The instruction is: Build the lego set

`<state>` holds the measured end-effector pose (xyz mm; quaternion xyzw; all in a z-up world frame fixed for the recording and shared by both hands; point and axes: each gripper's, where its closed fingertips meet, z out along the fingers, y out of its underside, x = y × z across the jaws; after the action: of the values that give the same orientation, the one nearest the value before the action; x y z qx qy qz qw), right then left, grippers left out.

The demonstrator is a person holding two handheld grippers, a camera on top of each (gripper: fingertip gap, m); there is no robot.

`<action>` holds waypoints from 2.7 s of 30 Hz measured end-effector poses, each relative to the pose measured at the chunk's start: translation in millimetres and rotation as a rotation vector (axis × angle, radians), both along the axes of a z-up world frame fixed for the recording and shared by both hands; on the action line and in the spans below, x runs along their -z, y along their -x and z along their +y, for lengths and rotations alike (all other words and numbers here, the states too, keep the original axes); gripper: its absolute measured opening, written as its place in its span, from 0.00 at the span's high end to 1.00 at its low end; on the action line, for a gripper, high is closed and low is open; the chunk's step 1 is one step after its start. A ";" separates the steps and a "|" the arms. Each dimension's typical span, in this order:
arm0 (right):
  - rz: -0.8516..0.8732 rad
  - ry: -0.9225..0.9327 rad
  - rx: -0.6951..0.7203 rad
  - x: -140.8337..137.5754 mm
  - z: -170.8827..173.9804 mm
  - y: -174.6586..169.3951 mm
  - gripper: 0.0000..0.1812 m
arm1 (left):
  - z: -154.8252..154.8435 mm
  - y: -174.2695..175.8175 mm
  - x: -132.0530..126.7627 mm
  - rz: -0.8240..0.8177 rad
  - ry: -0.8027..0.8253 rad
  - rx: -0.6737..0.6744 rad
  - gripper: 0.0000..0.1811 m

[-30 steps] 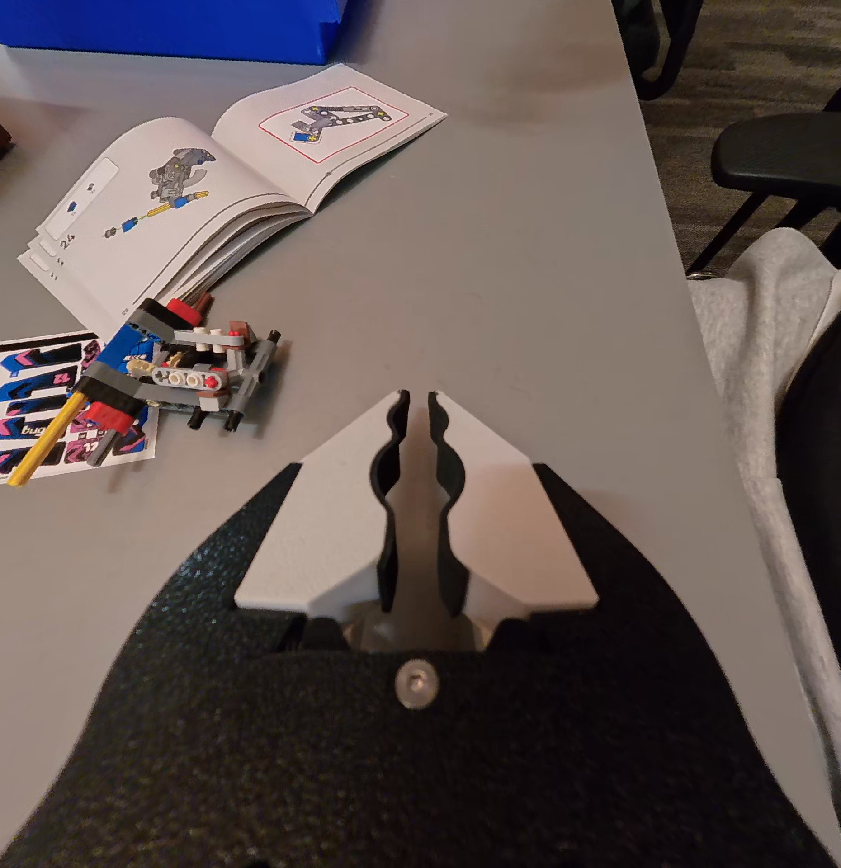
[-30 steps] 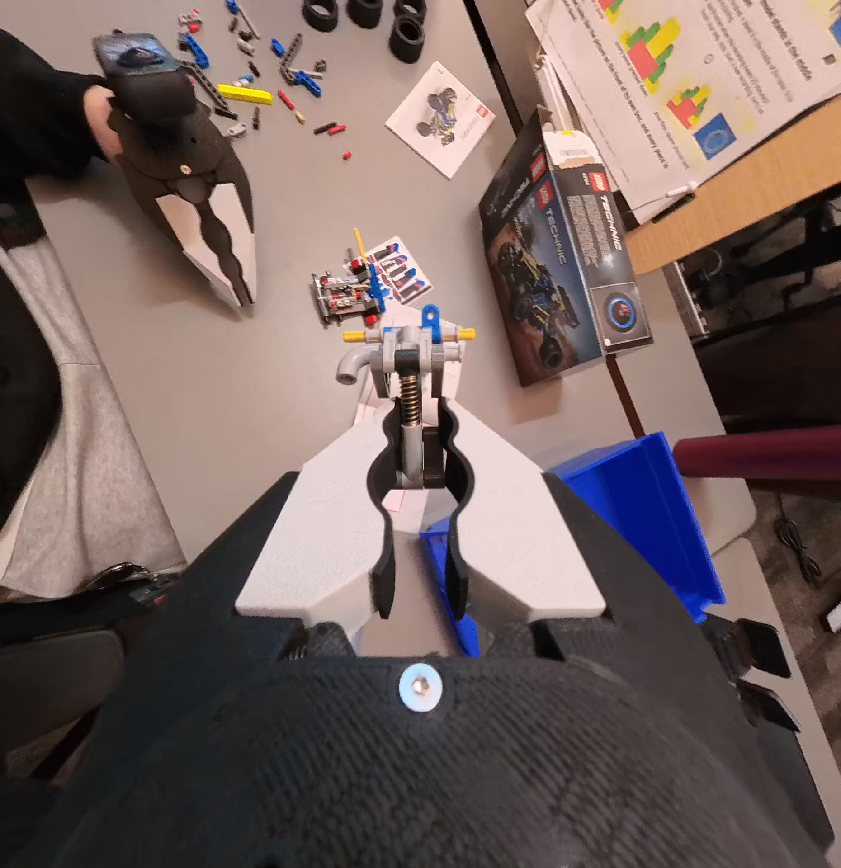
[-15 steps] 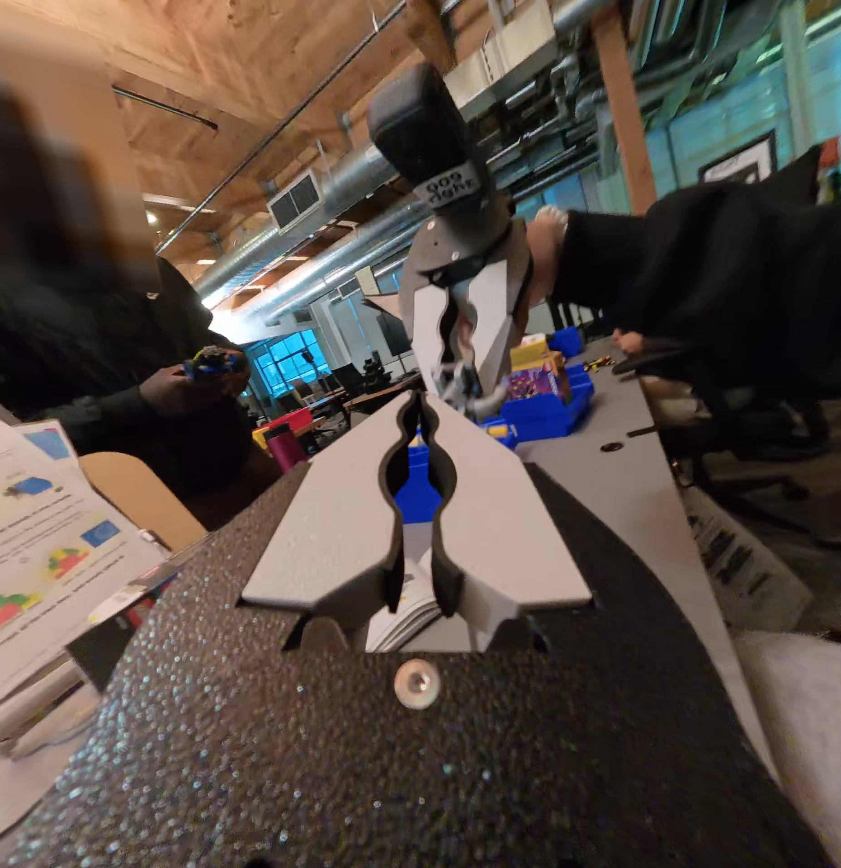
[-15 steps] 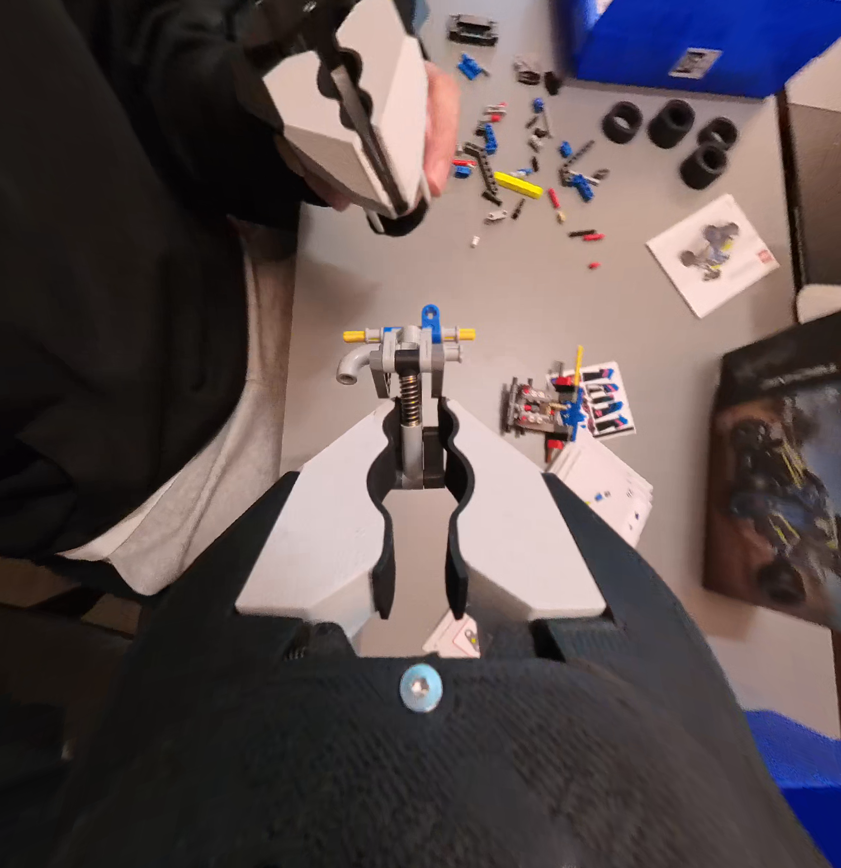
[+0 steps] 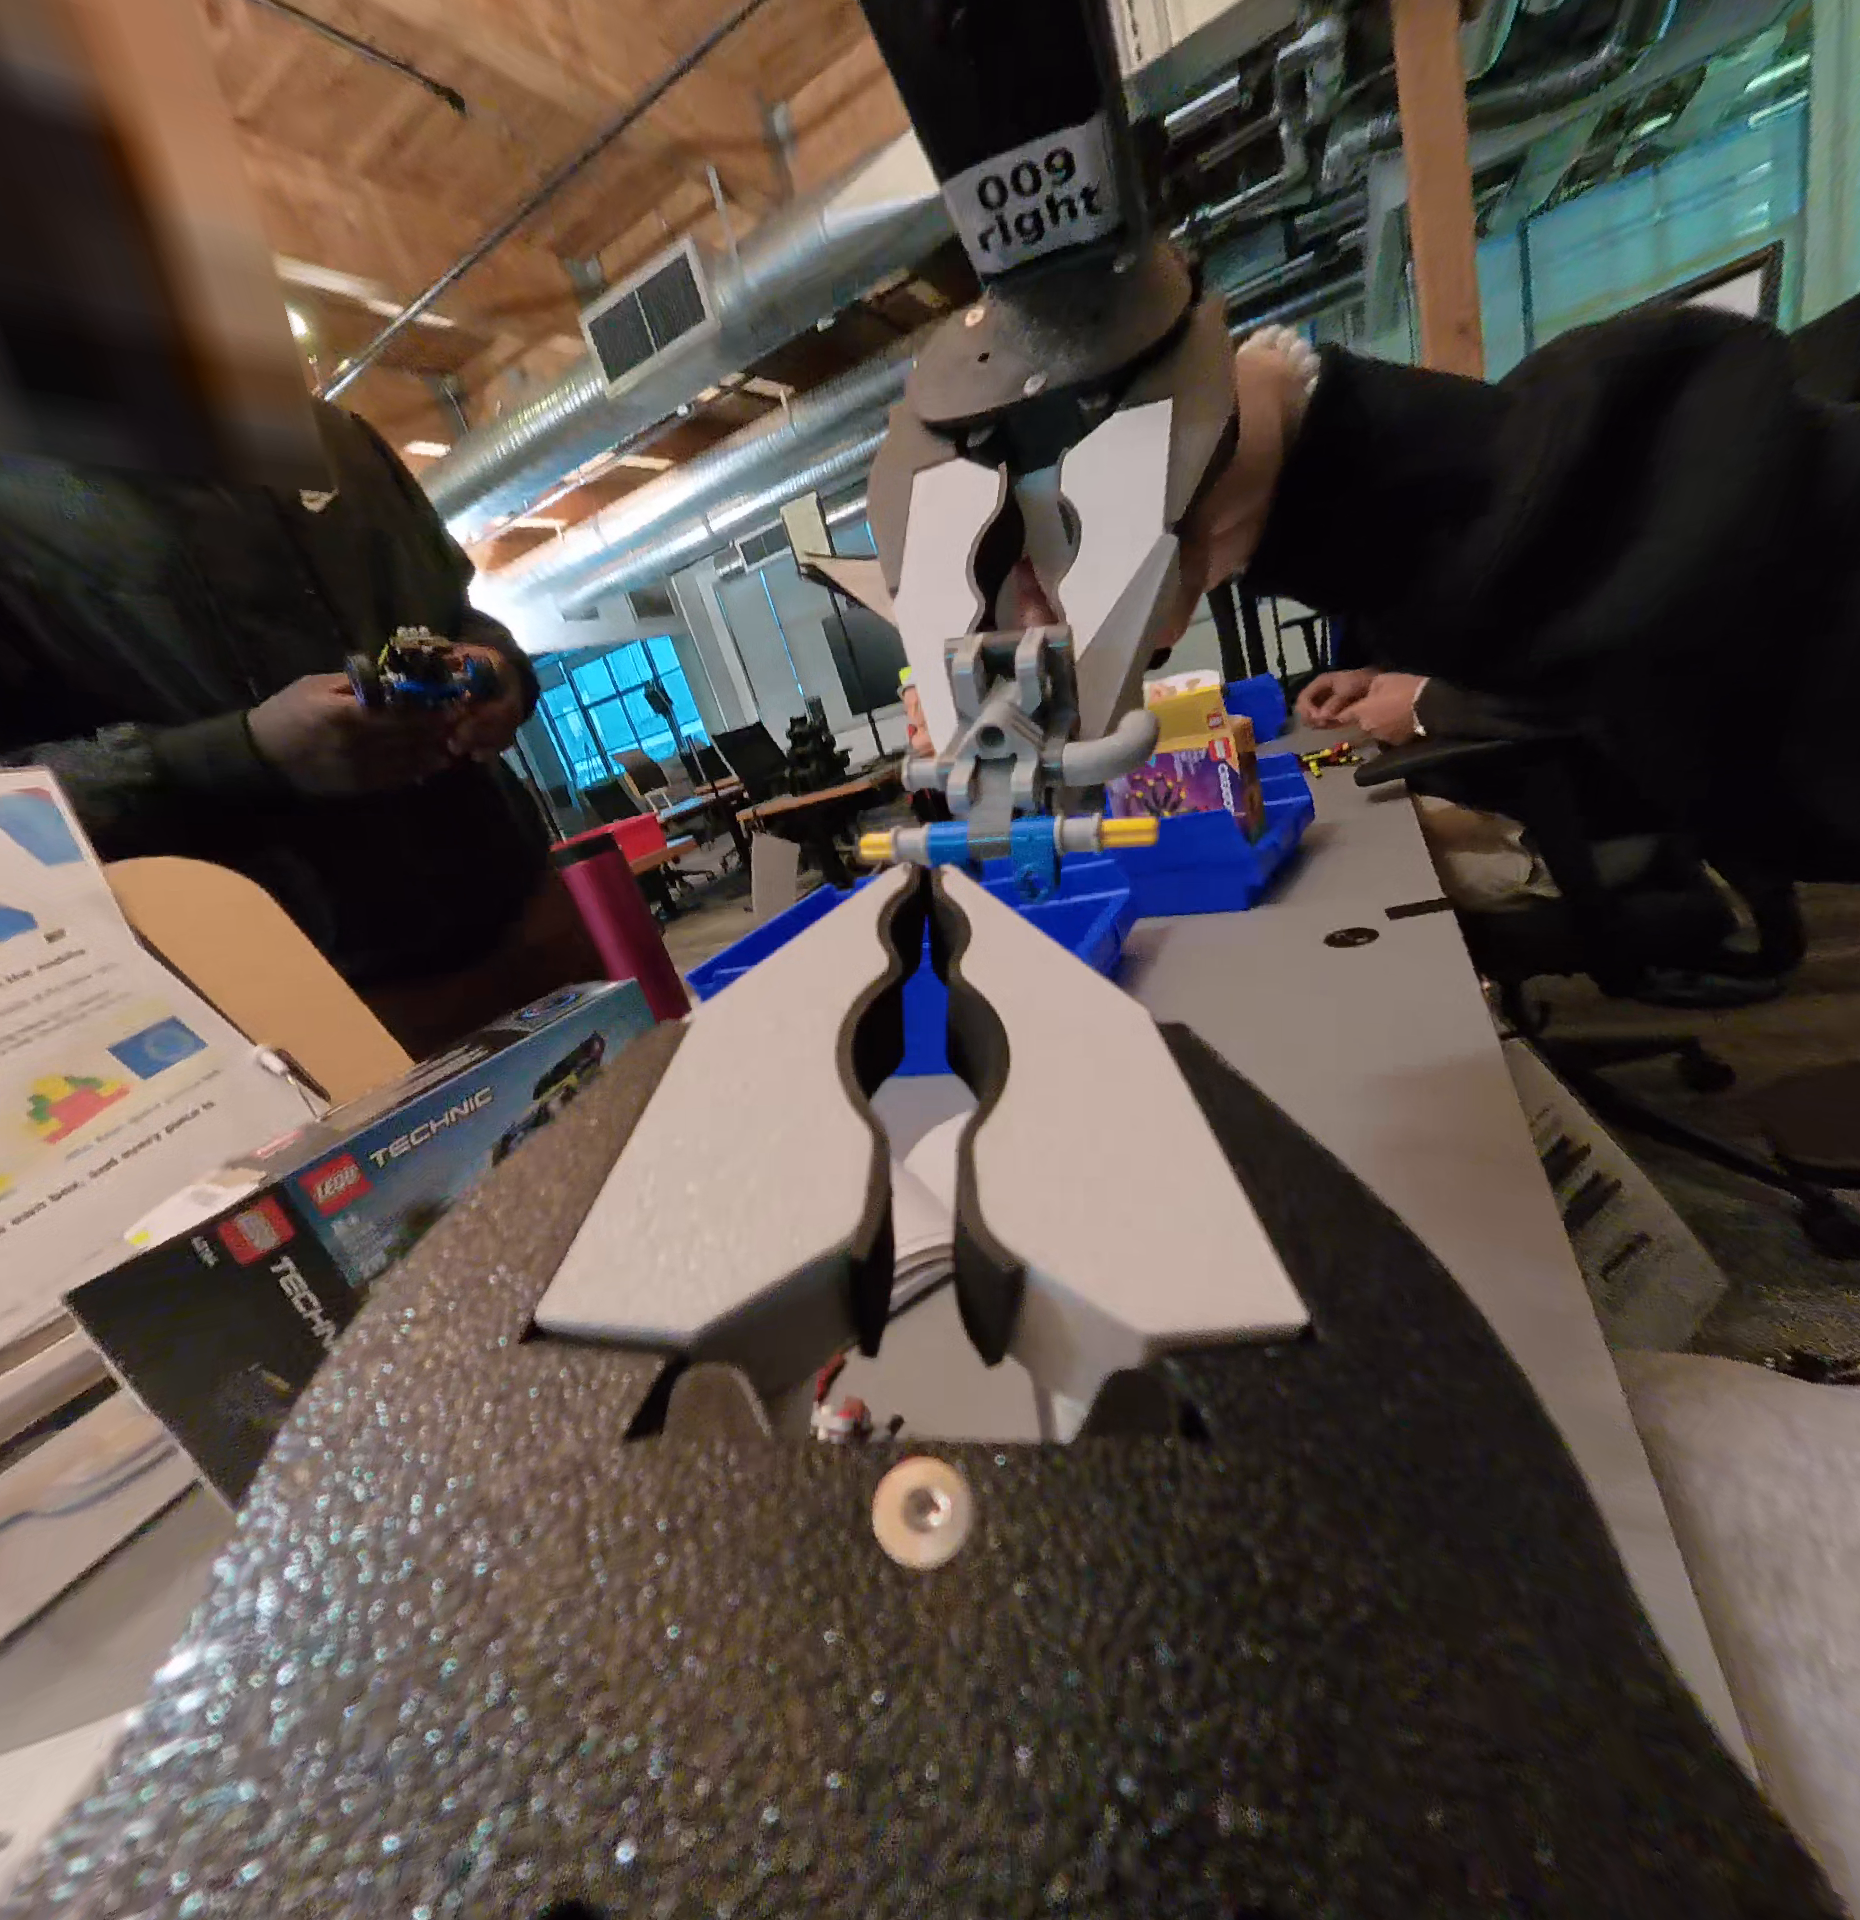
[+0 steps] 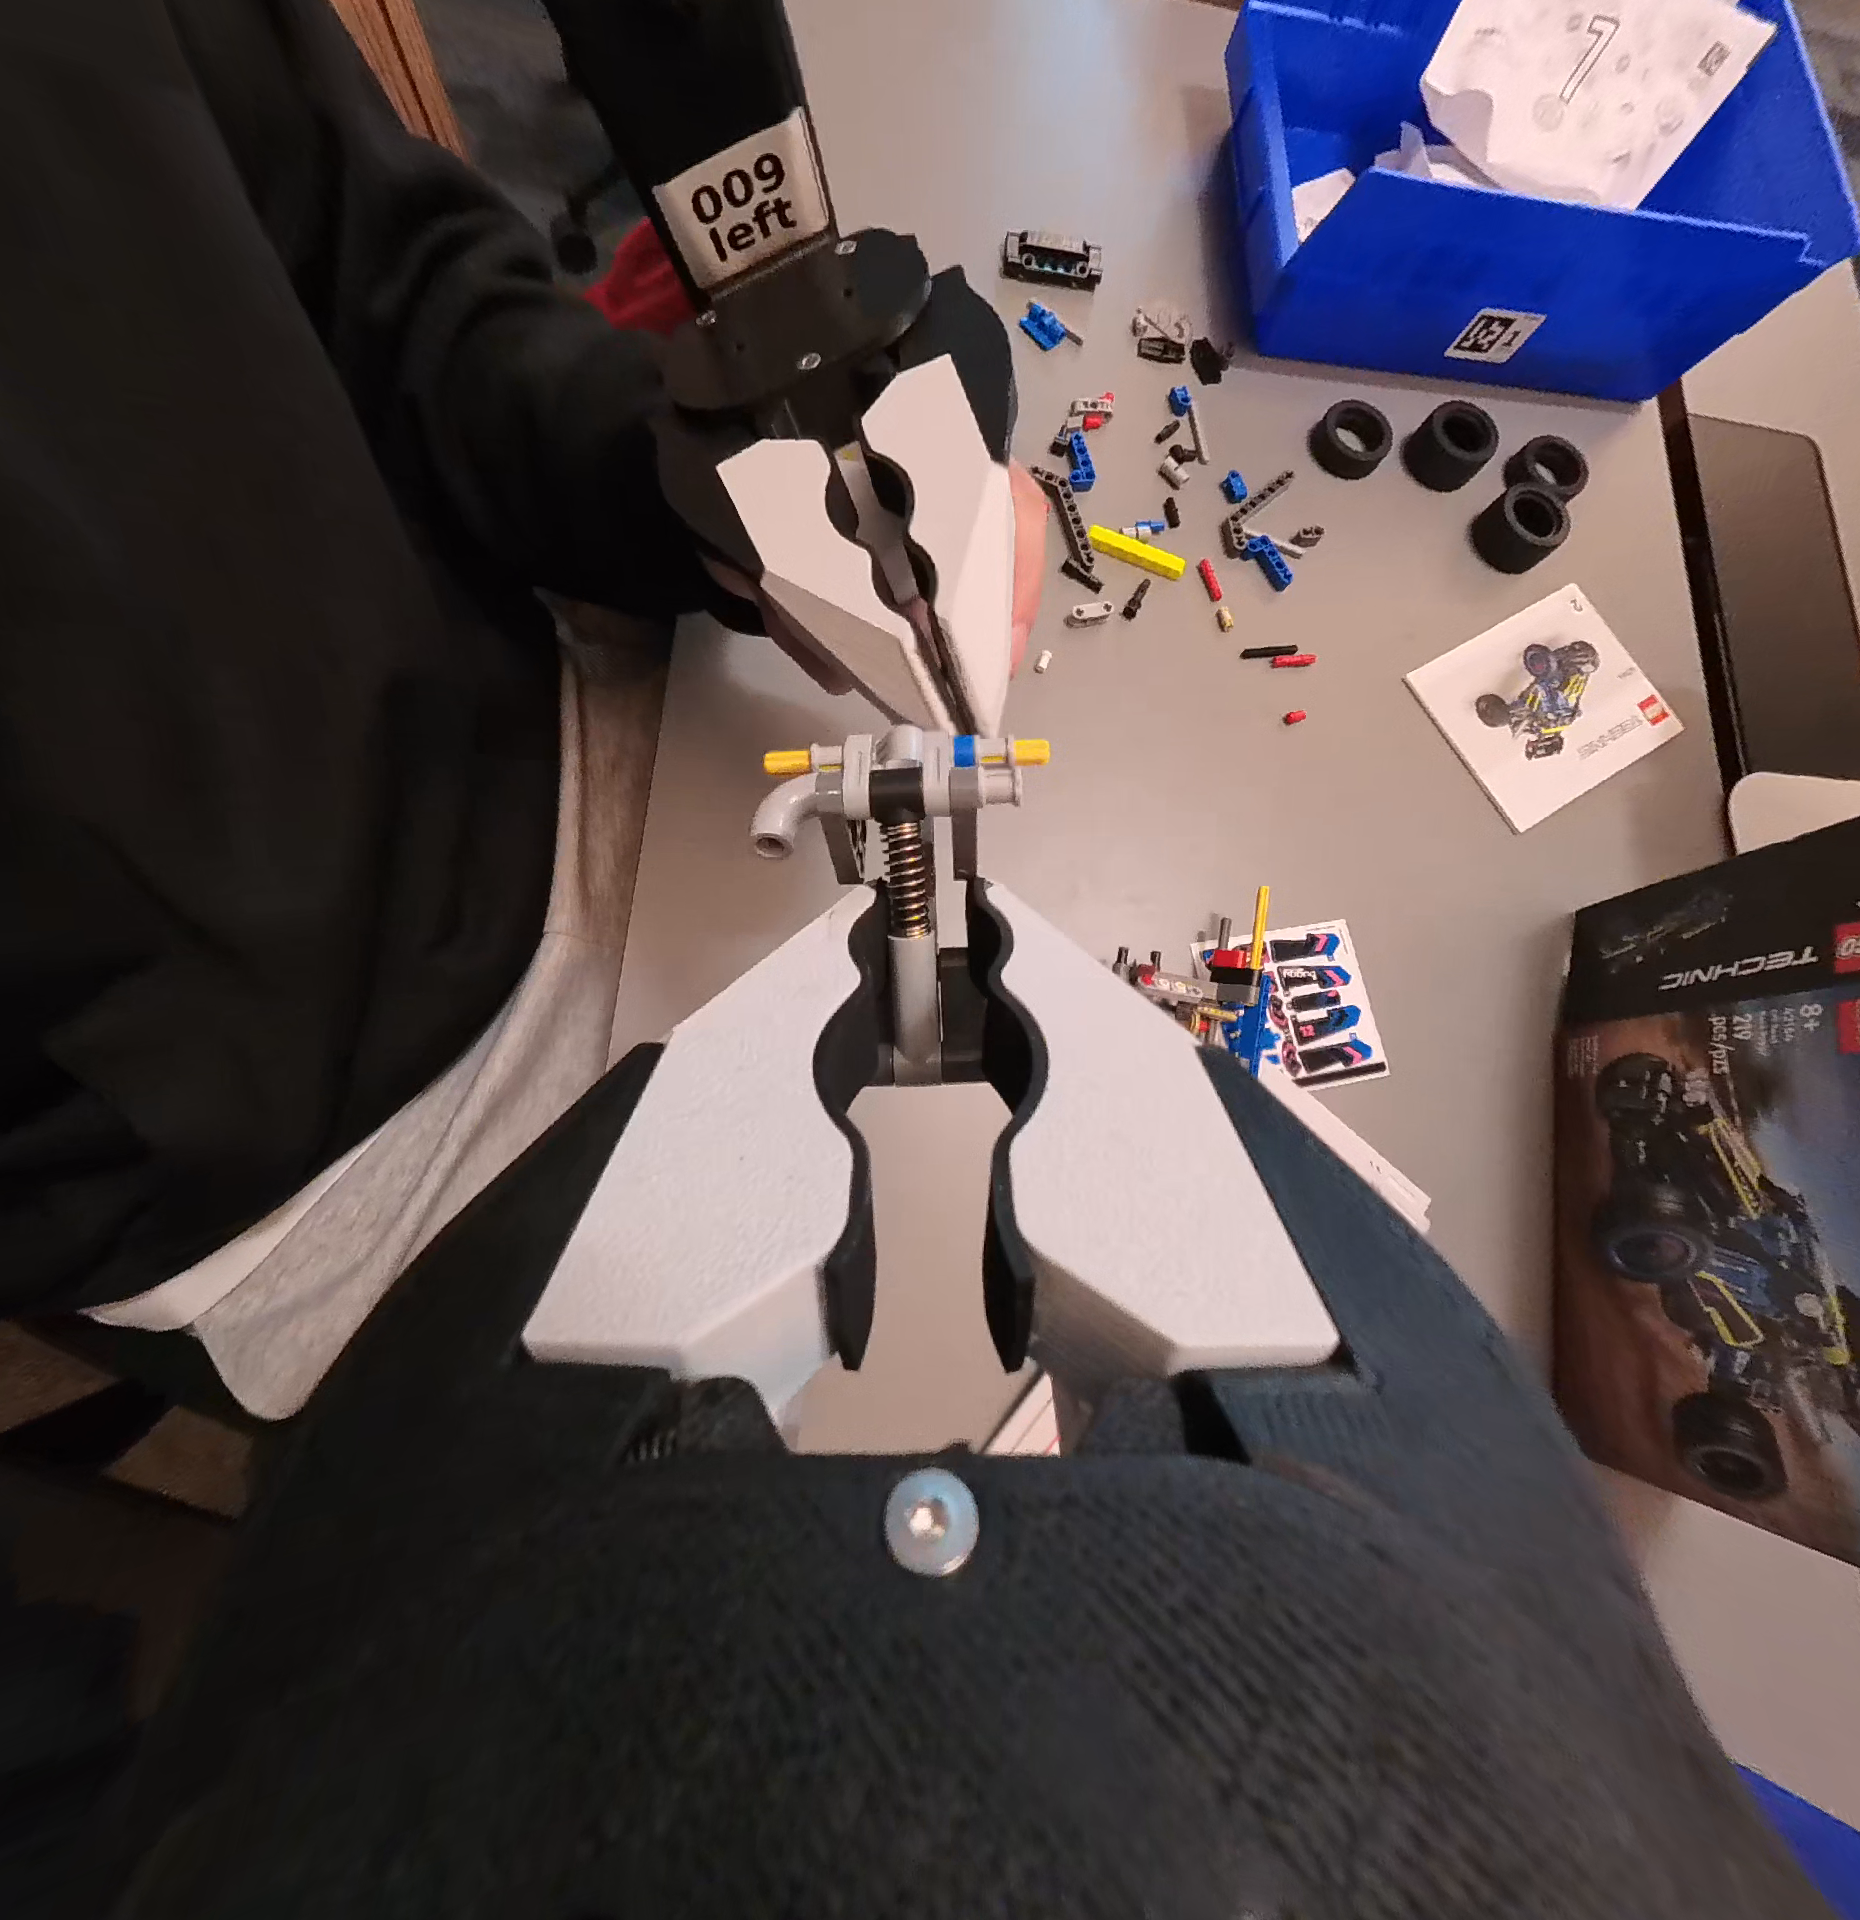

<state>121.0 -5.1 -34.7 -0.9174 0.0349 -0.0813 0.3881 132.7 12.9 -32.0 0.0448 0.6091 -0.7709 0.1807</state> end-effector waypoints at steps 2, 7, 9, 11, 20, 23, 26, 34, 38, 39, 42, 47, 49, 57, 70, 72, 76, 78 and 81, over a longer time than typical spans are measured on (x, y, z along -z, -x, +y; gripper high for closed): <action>-0.007 -0.009 -0.002 -0.2 1.1 -0.5 0.94 | 0.6 0.4 -0.4 -0.005 0.014 0.001 1.00; -0.020 -0.034 0.002 -5.5 -1.0 -0.1 0.94 | 0.0 -4.7 2.6 0.055 0.013 0.004 1.00; -0.016 -0.078 -0.005 -9.0 1.1 2.6 0.94 | -3.5 -5.3 7.3 0.158 0.006 0.066 1.00; -0.013 -0.121 -0.034 -9.5 5.9 8.3 0.94 | -10.9 1.5 15.0 0.299 -0.006 0.196 1.00; -0.007 -0.341 0.035 2.0 7.9 21.2 0.94 | -17.4 29.8 3.6 0.273 0.097 0.311 1.00; -0.047 -0.366 0.128 4.0 -5.2 18.8 0.94 | -14.1 26.9 -1.5 0.311 0.140 0.332 1.00; -0.073 -0.420 0.199 4.3 -10.9 20.1 0.94 | -14.7 23.3 -1.3 0.333 0.130 0.332 1.00; -0.188 -0.665 0.483 2.6 -23.0 7.4 0.94 | -15.6 7.3 6.0 0.080 0.000 0.078 1.00; -0.219 -0.713 0.605 15.7 -28.1 1.3 0.94 | -14.1 2.0 3.7 0.048 -0.022 0.012 1.00; -0.213 -0.724 0.614 19.0 -26.7 2.3 0.94 | -14.9 1.3 5.3 0.039 -0.036 0.006 1.00; -0.192 -0.732 0.628 29.7 -21.8 4.7 0.94 | -17.5 -3.6 12.5 0.053 -0.074 -0.005 1.00; -0.129 -0.777 0.609 37.5 -10.7 4.9 0.94 | -17.4 -7.9 18.9 0.047 -0.100 0.011 0.96; -0.090 -0.803 0.625 38.8 -10.1 1.6 0.94 | -15.0 -14.0 21.9 -0.007 -0.126 -0.032 0.96; 0.086 -0.936 0.641 44.7 1.1 -2.2 0.94 | -11.9 -22.1 37.9 -0.370 -0.247 -0.182 0.90; -0.169 -0.662 0.742 61.7 -11.3 -15.6 0.94 | -5.1 -31.8 41.8 -0.483 -0.318 -0.263 0.99; -0.376 -0.512 0.766 62.5 -20.2 -20.2 0.94 | -0.6 -29.9 34.3 -0.386 -0.301 -0.216 1.00; -0.626 -0.300 0.744 64.4 -18.8 -24.7 0.94 | -5.9 -16.7 37.2 -0.237 -0.352 -0.101 1.00; -0.700 -0.225 0.722 66.8 -14.1 -25.3 0.94 | -8.1 -18.2 41.1 -0.251 -0.373 -0.121 1.00; -0.754 -0.158 0.700 67.1 -9.9 -25.0 0.94 | -10.4 -22.6 49.1 -0.241 -0.408 -0.138 1.00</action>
<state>146.0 -15.0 -101.8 -0.7254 0.2033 -0.5283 0.3915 155.3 2.5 -81.0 0.1305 0.7278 -0.6068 0.2917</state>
